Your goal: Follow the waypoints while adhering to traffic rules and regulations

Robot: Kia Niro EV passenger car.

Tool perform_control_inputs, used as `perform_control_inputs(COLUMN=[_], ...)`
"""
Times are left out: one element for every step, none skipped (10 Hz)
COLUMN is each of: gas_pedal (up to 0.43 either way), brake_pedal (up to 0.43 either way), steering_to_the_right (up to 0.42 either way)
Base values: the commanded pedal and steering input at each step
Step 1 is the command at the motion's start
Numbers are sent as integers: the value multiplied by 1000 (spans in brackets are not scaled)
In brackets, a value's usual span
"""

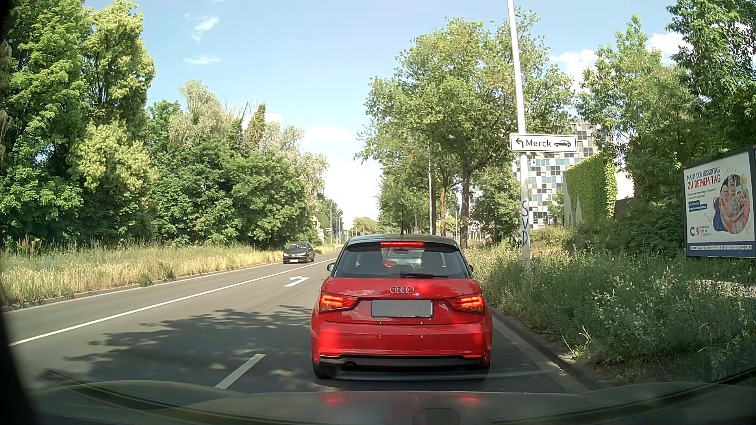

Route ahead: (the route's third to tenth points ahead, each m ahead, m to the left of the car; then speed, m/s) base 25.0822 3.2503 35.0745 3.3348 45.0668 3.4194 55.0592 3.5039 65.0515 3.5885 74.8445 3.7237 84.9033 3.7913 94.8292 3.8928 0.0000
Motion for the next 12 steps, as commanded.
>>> perform_control_inputs(gas_pedal=[0, 0, 0, 0, 0, 0, 0, 0, 0, 0, 0, 0], brake_pedal=[293, 293, 293, 293, 293, 293, 293, 293, 293, 293, 293, 293], steering_to_the_right=[5, 5, 5, 5, 5, 5, 5, 5, 5, 5, 5, 5])
